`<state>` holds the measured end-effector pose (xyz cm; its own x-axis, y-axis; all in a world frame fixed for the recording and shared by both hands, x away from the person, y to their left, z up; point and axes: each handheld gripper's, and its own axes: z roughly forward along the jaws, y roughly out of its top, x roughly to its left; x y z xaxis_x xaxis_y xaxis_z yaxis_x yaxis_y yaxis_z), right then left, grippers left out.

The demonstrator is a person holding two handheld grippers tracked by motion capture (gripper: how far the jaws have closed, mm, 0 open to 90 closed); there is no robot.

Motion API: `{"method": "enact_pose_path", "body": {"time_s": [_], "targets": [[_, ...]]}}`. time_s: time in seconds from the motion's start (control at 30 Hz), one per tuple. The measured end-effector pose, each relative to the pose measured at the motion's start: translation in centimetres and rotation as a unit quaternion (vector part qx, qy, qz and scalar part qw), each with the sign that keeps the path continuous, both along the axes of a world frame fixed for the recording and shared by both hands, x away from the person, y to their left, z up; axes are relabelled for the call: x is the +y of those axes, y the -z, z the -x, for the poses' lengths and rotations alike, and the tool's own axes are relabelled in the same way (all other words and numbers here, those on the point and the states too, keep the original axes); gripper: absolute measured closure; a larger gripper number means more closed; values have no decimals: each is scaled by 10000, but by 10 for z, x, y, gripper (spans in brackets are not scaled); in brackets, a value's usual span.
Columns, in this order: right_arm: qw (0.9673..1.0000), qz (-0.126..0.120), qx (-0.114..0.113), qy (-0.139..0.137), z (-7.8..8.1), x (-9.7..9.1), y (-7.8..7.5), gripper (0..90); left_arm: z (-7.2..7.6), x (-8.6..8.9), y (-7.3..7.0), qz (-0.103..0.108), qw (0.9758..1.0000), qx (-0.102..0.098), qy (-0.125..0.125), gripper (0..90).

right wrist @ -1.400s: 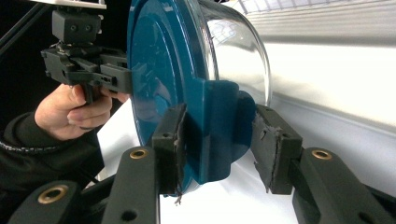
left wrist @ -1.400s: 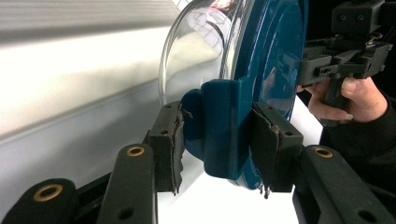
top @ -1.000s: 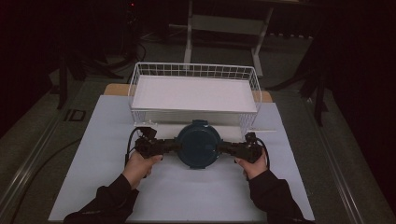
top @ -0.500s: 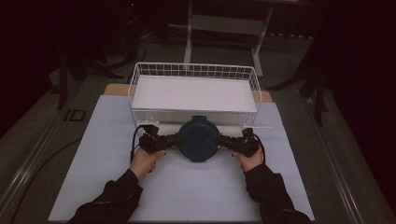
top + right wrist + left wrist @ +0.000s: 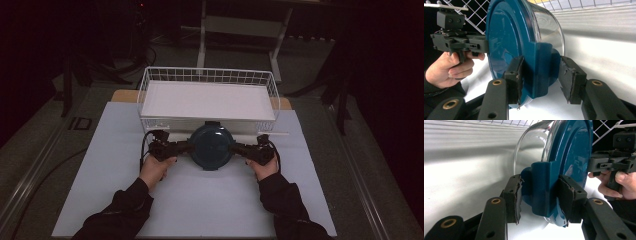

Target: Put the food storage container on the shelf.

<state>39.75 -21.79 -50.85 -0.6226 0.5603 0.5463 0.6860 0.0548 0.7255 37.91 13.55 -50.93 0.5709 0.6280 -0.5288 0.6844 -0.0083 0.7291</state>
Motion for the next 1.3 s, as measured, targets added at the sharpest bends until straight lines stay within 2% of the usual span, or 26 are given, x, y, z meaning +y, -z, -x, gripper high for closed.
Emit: {"method": "enact_pose_path", "body": {"time_s": [0.13, 0.27, 0.4, 0.47, 0.57, 0.67, 0.73, 0.83, 0.87, 0.9, 0.93, 1.03, 1.07, 1.13, 1.17, 1.2, 1.23, 1.3], "targets": [[9999, -19, 67, 158, 0, 0, 1, 541, -3, 1, 3, 162, 9998, 116, -39, 541], [9996, 1, 48, 275, 0, 1, 0, 530, -5, 2, 9, 326, 9993, 132, -105, 527], [9994, 61, 67, 319, -1, 3, 0, 511, -4, 1, 10, 264, 9992, -124, -271, 480], [9995, 61, 1, 314, -2, 4, 0, 503, -5, 1, 9, 225, 9989, -255, -328, 480], [9994, 86, -12, 343, -3, 5, -1, 494, -6, 1, 8, 190, 9988, -277, -370, 473], [9988, 180, -202, 410, -7, 6, -3, 456, -9, 0, 8, 198, 9985, -257, -433, 439], [9982, 221, -235, 505, -9, 7, -4, 438, -10, 0, 8, 191, 9983, -265, -491, 425], [9975, 266, -246, 611, -10, 9, -5, 438, -10, -1, 7, 88, 9978, -322, -570, 397], [9966, 337, -314, 686, -11, 10, -6, 442, -11, -2, 6, 51, 9979, -304, -576, 396], [9966, 331, -285, 702, -11, 11, -7, 442, -11, -2, 5, 23, 9979, -326, -565, 396], [9965, 346, -278, 710, -11, 11, -7, 443, -9, -3, 4, 55, 9981, -267, -559, 396], [9960, 432, -343, 699, -10, 12, -9, 441, -7, -4, 2, -37, 9978, -379, -551, 347], [9955, 479, -442, 684, -7, 14, -11, 430, -4, -4, -1, -80, 9976, -569, -396, 300], [9953, 523, -415, 703, -3, 14, -15, 424, 0, -4, -5, -85, 9972, -636, -373, 276], [9950, 547, -502, 667, -2, 14, -16, 422, 0, -4, -5, -85, 9972, -636, -373, 262], [9947, 566, -555, 659, 0, 14, -17, 423, 1, -2, -7, -113, 9969, -727, -262, 251], [9947, 566, -555, 659, 0, 14, -17, 423, 1, -2, -7, -113, 9969, -727, -262, 232], [9936, 602, -681, 666, 6, 12, -21, 425, 7, -2, -10, -43, 9968, -789, -113, 172]]}}
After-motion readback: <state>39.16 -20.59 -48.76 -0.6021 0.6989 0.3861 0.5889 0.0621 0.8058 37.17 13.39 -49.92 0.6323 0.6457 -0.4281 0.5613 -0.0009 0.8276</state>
